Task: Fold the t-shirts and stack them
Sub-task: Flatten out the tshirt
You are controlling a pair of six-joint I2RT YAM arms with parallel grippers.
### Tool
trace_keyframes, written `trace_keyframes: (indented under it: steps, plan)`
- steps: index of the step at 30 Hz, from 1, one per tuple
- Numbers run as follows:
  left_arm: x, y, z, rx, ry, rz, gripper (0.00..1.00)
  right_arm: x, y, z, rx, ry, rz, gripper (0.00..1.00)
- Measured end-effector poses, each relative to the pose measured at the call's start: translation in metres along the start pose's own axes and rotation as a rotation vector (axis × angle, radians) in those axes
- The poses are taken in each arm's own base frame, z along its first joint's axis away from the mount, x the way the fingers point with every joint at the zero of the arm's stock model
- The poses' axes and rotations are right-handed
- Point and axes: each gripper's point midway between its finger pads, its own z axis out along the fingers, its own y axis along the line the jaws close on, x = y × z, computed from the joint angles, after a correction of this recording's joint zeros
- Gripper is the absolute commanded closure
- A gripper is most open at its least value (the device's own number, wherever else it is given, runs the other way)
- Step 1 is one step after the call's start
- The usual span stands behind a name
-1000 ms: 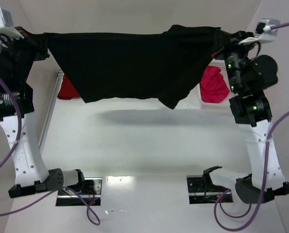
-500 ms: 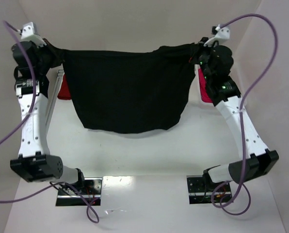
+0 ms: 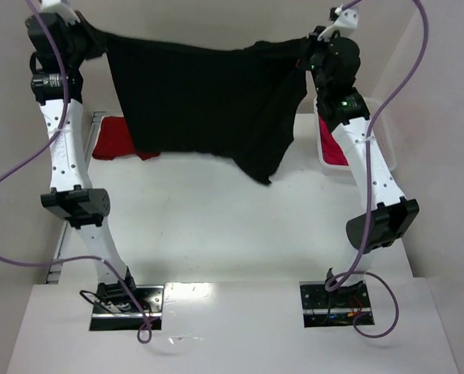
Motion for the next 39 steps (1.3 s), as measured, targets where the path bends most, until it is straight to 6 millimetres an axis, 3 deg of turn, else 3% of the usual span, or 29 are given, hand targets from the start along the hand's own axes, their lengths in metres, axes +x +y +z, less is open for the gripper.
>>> trace_keyframes:
  steps: [2, 4, 6, 8, 11, 13, 16, 18, 22, 31, 39]
  plan:
    - [-0.044, -0.025, -0.011, 0.048, -0.108, 0.041, 1.0, -0.029, 0.002, -0.006, -0.003, -0.062, -0.002, 1.0]
    - [-0.07, -0.042, -0.032, 0.074, -0.173, 0.075, 1.0, -0.051, 0.003, -0.018, -0.006, -0.105, -0.002, 1.0]
    - [-0.082, -0.051, -0.051, 0.079, -0.19, 0.093, 1.0, -0.065, 0.002, -0.036, -0.01, -0.136, -0.005, 1.0]
    - [-0.083, -0.055, -0.064, 0.077, -0.175, 0.108, 1.0, -0.067, -0.002, -0.057, -0.011, -0.141, -0.005, 1.0]
    - [-0.055, -0.049, -0.067, 0.056, -0.076, 0.11, 1.0, -0.054, -0.01, -0.089, -0.012, -0.117, 0.002, 1.0]
    - [-0.015, -0.035, -0.066, 0.026, 0.016, 0.101, 1.0, -0.034, -0.016, -0.107, -0.01, -0.08, 0.006, 1.0]
    - [0.065, -0.011, -0.083, -0.048, 0.185, 0.065, 1.0, -0.003, -0.024, -0.126, 0.0, -0.01, 0.012, 1.0]
    - [0.092, -0.003, -0.093, -0.074, 0.235, 0.056, 1.0, 0.012, -0.026, -0.131, -0.005, 0.027, 0.014, 1.0]
    - [0.115, -0.001, -0.122, -0.093, 0.25, 0.055, 1.0, 0.042, -0.031, -0.142, 0.001, 0.098, 0.016, 1.0]
    - [0.126, -0.006, -0.19, -0.13, 0.195, 0.037, 1.0, 0.109, -0.041, -0.188, 0.014, 0.267, 0.115, 1.0]
    - [0.199, 0.011, -0.207, -0.183, 0.379, -0.038, 1.0, 0.162, -0.045, -0.231, 0.004, 0.466, 0.143, 1.0]
